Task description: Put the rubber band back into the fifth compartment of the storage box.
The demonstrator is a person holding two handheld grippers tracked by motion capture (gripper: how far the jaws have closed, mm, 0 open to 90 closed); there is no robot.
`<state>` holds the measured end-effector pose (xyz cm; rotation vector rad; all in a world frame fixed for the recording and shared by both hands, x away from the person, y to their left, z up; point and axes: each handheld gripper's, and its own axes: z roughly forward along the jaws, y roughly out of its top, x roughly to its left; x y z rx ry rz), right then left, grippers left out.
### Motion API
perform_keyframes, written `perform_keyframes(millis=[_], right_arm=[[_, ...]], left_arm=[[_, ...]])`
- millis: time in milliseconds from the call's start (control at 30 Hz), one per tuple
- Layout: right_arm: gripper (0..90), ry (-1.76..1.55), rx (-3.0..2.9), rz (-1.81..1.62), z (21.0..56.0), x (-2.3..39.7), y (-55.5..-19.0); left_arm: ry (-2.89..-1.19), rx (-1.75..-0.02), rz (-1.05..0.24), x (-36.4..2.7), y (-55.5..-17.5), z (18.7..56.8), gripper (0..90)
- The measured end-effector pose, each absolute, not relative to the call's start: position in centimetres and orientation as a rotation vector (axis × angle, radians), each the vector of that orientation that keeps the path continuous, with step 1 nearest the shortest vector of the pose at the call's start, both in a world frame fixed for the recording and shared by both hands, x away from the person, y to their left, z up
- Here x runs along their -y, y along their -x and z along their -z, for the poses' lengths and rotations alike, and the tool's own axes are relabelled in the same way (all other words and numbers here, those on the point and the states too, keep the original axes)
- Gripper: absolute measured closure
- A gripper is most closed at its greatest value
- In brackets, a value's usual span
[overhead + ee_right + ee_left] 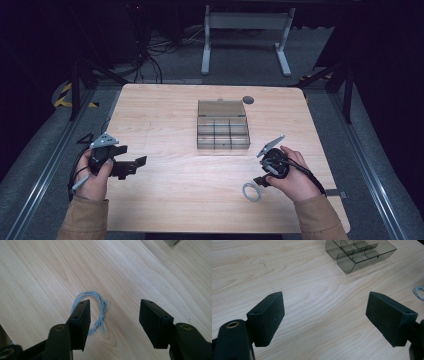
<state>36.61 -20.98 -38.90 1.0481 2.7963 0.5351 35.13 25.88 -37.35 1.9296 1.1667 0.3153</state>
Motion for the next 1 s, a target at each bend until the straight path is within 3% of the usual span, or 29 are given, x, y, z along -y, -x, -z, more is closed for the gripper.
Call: perform_keyframes(millis=[367, 1000], right_arm=[[58.0, -1.096, -2.87, -0.495, 39.9, 20.1, -36.8], [62.1, -1.105, -2.919, -0.473, 41.8, 19.1, -37.3]], left_arm=[[-1.929, -1.168, -0.314, -25.9, -35.1, 37.3, 16.3], [-1.931, -1.168, -0.313, -25.9, -35.1, 37.4, 16.3]])
